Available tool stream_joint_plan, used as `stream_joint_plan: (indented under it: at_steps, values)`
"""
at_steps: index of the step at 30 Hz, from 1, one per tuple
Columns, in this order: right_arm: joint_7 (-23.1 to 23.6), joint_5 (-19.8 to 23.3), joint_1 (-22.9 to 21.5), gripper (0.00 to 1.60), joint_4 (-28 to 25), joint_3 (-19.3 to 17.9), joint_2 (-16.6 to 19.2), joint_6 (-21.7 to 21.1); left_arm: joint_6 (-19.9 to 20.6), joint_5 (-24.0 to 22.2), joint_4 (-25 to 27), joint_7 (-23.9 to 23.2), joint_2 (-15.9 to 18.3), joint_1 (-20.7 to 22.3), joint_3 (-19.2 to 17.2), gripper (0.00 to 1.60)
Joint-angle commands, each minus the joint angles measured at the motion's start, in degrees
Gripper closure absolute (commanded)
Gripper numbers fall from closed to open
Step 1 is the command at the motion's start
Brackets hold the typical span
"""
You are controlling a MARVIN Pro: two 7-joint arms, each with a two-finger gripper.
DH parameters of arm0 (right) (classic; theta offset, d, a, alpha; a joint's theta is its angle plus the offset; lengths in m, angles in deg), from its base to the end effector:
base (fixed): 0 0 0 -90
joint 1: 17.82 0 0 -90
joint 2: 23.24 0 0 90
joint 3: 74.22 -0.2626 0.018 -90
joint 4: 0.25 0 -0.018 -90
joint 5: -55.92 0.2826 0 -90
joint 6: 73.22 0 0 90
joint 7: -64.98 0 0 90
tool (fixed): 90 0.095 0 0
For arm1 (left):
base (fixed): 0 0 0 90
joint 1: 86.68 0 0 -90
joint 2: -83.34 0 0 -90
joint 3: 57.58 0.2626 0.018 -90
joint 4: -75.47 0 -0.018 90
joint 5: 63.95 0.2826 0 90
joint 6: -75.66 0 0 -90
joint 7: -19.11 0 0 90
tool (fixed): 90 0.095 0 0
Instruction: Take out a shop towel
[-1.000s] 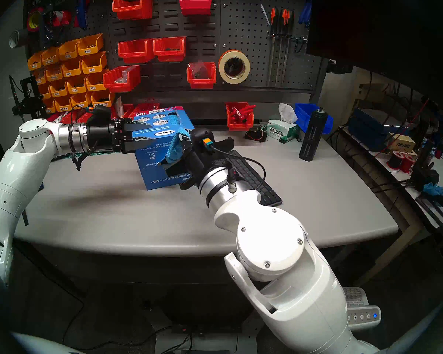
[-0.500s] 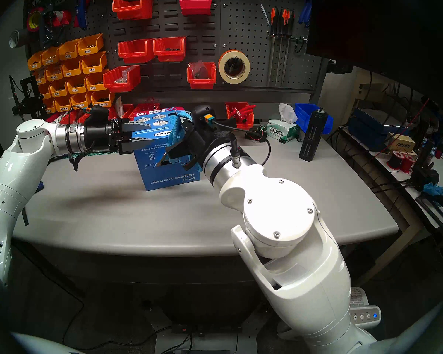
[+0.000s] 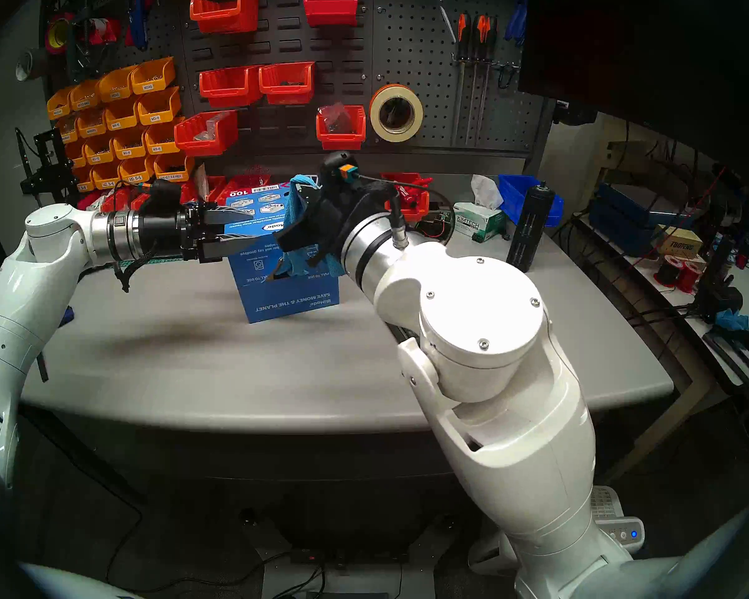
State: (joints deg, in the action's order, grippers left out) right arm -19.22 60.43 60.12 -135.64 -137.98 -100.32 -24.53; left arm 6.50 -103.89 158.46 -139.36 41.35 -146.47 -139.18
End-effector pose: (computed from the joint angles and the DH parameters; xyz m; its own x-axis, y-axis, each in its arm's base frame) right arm 0.2978 0.1369 -0.0384 -0.2421 0.1411 0.9599 0.5353 -0.8058 0.2534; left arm 0.4142 0.1194 -0.0759 0.0297 -0.1423 0.9894 -0.9129 -0.4070 -0.0312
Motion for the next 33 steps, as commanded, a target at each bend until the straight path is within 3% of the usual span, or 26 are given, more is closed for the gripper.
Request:
stream_joint_plan:
  at_steps: [1,21,33]
  values:
    - [0.73,0.46,-3.93,1.6,0.34,-0.89,-1.37,1.09,-0.26,-1.44,1.28,0.59,-0.16,0.21,-2.0,0.0]
    - [1.86,0.51,-4.65,1.6,1.13,-1.02,-1.34,1.23,0.67,-1.5,1.96,3.39,-0.16,0.8,-2.59,0.0]
    - [2.11,0.34,-4.77,1.6,0.99,-1.22,-1.17,1.08,-2.03,-2.13,2.97,4.52,-0.14,2.06,-5.01,0.0]
